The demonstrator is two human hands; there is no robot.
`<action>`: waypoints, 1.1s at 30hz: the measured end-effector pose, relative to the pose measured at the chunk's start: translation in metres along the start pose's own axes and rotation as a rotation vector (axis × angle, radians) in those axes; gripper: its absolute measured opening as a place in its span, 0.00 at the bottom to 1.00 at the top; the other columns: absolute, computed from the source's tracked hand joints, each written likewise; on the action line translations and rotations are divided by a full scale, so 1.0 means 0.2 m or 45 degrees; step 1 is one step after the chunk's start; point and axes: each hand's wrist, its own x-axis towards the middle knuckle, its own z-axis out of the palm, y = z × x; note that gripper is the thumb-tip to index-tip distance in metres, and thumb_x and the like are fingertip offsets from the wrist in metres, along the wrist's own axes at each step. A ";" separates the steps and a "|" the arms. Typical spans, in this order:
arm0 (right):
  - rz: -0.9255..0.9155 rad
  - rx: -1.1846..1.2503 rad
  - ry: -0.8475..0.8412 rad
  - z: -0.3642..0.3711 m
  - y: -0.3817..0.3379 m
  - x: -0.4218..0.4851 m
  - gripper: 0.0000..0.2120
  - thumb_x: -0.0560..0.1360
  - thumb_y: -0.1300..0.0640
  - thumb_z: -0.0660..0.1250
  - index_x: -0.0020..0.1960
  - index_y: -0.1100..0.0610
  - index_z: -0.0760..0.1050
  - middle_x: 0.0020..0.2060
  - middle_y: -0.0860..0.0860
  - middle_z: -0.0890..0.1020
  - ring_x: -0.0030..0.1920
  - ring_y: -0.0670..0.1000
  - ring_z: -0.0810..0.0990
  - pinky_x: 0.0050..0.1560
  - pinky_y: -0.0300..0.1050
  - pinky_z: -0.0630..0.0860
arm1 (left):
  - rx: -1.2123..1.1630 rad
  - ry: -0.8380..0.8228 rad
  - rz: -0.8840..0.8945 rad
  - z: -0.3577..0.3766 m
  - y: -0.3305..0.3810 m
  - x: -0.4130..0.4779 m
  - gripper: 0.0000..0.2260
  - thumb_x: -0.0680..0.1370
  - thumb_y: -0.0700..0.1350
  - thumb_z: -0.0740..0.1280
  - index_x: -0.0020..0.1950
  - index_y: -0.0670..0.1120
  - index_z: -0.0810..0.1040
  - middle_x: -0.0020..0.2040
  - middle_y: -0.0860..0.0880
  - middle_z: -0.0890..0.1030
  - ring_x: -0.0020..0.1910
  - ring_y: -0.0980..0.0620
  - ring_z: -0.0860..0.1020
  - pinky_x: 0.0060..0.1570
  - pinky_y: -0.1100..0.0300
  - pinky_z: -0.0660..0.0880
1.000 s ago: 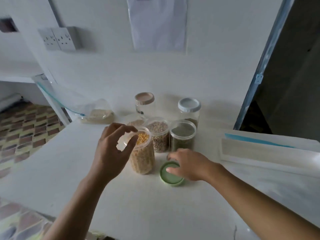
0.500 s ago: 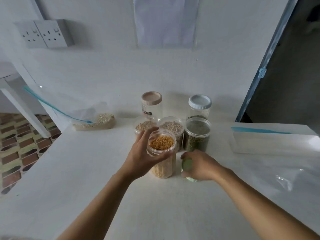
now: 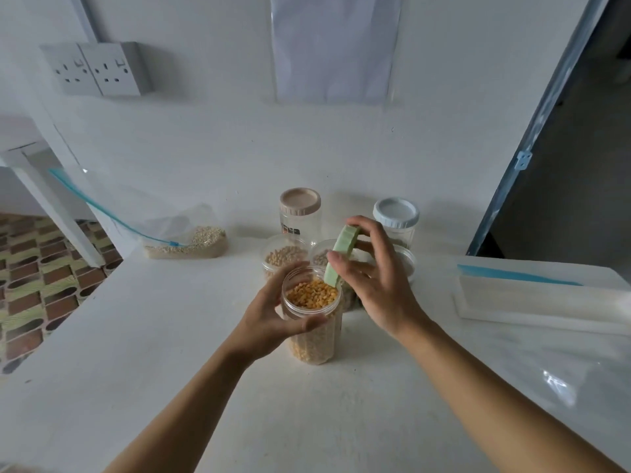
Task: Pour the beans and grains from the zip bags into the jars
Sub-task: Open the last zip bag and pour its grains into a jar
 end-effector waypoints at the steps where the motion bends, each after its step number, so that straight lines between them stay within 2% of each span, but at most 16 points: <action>1: -0.033 0.020 0.001 0.01 0.01 0.01 0.26 0.74 0.40 0.72 0.67 0.47 0.69 0.61 0.53 0.76 0.60 0.53 0.81 0.56 0.53 0.82 | -0.016 0.002 0.002 0.01 0.00 0.00 0.37 0.70 0.45 0.81 0.75 0.53 0.68 0.68 0.53 0.79 0.68 0.53 0.77 0.69 0.51 0.74; 4: -0.118 0.089 -0.003 0.04 0.05 0.01 0.29 0.71 0.42 0.78 0.64 0.51 0.68 0.59 0.55 0.76 0.59 0.58 0.81 0.56 0.60 0.81 | -0.095 0.000 0.007 0.05 0.00 -0.01 0.36 0.71 0.42 0.78 0.76 0.49 0.68 0.69 0.51 0.78 0.69 0.51 0.76 0.69 0.53 0.75; 6: -0.147 0.081 -0.043 0.05 0.09 0.01 0.29 0.70 0.43 0.79 0.61 0.52 0.68 0.58 0.54 0.75 0.60 0.59 0.81 0.56 0.61 0.81 | -0.140 0.004 0.013 0.06 0.00 -0.01 0.38 0.71 0.42 0.78 0.77 0.48 0.66 0.70 0.49 0.77 0.70 0.49 0.76 0.67 0.55 0.75; 8: -0.168 -0.073 -0.102 0.05 0.11 0.00 0.26 0.69 0.41 0.79 0.54 0.52 0.69 0.59 0.52 0.76 0.64 0.54 0.78 0.59 0.59 0.78 | -0.166 0.003 0.013 0.06 0.01 0.00 0.38 0.70 0.45 0.78 0.77 0.47 0.65 0.70 0.49 0.78 0.70 0.49 0.76 0.67 0.55 0.75; 11: -0.178 -0.275 -0.268 0.04 0.13 0.01 0.22 0.68 0.39 0.77 0.42 0.52 0.69 0.66 0.48 0.77 0.70 0.45 0.73 0.67 0.51 0.73 | -0.185 -0.040 0.014 0.05 0.02 0.00 0.37 0.70 0.47 0.78 0.76 0.46 0.65 0.69 0.51 0.78 0.69 0.49 0.76 0.65 0.58 0.75; 14: -0.154 -0.390 -0.424 0.04 0.11 0.05 0.22 0.67 0.39 0.77 0.39 0.52 0.68 0.69 0.49 0.77 0.71 0.44 0.71 0.69 0.49 0.69 | -0.208 -0.029 0.014 0.05 0.01 0.00 0.42 0.69 0.58 0.79 0.77 0.46 0.65 0.70 0.49 0.77 0.71 0.47 0.74 0.68 0.56 0.74; 15: -0.155 -0.425 -0.478 0.03 0.09 0.07 0.22 0.67 0.40 0.78 0.39 0.51 0.68 0.67 0.48 0.78 0.69 0.45 0.72 0.68 0.49 0.70 | -0.217 -0.020 0.012 0.06 0.00 0.00 0.43 0.69 0.60 0.79 0.77 0.46 0.65 0.71 0.47 0.76 0.71 0.45 0.74 0.69 0.54 0.73; 17: -0.156 -0.515 -0.591 0.03 0.04 0.12 0.23 0.65 0.42 0.80 0.43 0.50 0.68 0.57 0.45 0.79 0.59 0.46 0.76 0.60 0.51 0.74 | -0.210 -0.001 0.007 0.06 -0.02 0.00 0.43 0.69 0.61 0.79 0.77 0.46 0.65 0.70 0.46 0.76 0.71 0.43 0.74 0.70 0.51 0.73; 19: -0.100 -0.568 -0.726 0.03 -0.02 0.17 0.25 0.65 0.44 0.81 0.52 0.47 0.70 0.51 0.42 0.76 0.52 0.45 0.74 0.54 0.49 0.75 | -0.180 0.010 -0.001 0.06 -0.05 0.01 0.40 0.70 0.57 0.79 0.76 0.47 0.66 0.68 0.46 0.77 0.69 0.42 0.75 0.69 0.48 0.73; 21: -0.085 -0.633 -0.830 0.04 -0.05 0.21 0.32 0.64 0.44 0.82 0.63 0.44 0.70 0.56 0.41 0.75 0.55 0.42 0.74 0.57 0.44 0.74 | -0.186 0.020 0.002 0.06 -0.07 0.02 0.38 0.71 0.52 0.79 0.76 0.46 0.66 0.67 0.47 0.78 0.68 0.43 0.75 0.68 0.50 0.73; 23: -0.104 -0.727 -0.900 0.05 -0.07 0.24 0.38 0.64 0.44 0.81 0.71 0.40 0.70 0.61 0.39 0.72 0.61 0.41 0.72 0.61 0.40 0.72 | -0.210 0.025 0.011 0.06 -0.08 0.02 0.39 0.71 0.54 0.79 0.76 0.44 0.66 0.67 0.47 0.78 0.68 0.44 0.76 0.67 0.52 0.72; 25: -0.083 -0.785 -0.989 0.05 -0.10 0.27 0.39 0.65 0.44 0.81 0.73 0.39 0.70 0.61 0.38 0.70 0.62 0.42 0.71 0.60 0.39 0.70 | -0.242 0.031 0.024 0.07 -0.09 0.03 0.41 0.70 0.56 0.80 0.75 0.41 0.66 0.67 0.44 0.78 0.68 0.43 0.76 0.68 0.50 0.73; 28: -0.062 -0.885 -1.126 0.04 -0.14 0.32 0.37 0.67 0.44 0.81 0.73 0.39 0.71 0.59 0.40 0.69 0.60 0.41 0.69 0.57 0.37 0.68 | -0.254 0.020 0.051 0.06 -0.10 0.05 0.40 0.70 0.51 0.80 0.75 0.39 0.65 0.66 0.42 0.78 0.68 0.41 0.76 0.68 0.49 0.73; 30: -0.067 -0.923 -1.125 0.05 -0.16 0.34 0.36 0.65 0.42 0.81 0.70 0.38 0.72 0.57 0.40 0.70 0.58 0.42 0.71 0.55 0.39 0.70 | -0.279 -0.019 0.058 0.06 -0.11 0.08 0.38 0.69 0.44 0.79 0.74 0.37 0.65 0.65 0.41 0.78 0.66 0.41 0.77 0.66 0.51 0.74; 33: -0.081 -1.045 -1.050 0.09 -0.18 0.33 0.35 0.63 0.36 0.80 0.67 0.39 0.72 0.54 0.43 0.71 0.55 0.46 0.73 0.53 0.45 0.75 | -0.333 -0.048 0.060 0.05 -0.11 0.09 0.35 0.69 0.41 0.78 0.72 0.37 0.67 0.63 0.43 0.79 0.63 0.44 0.78 0.62 0.56 0.75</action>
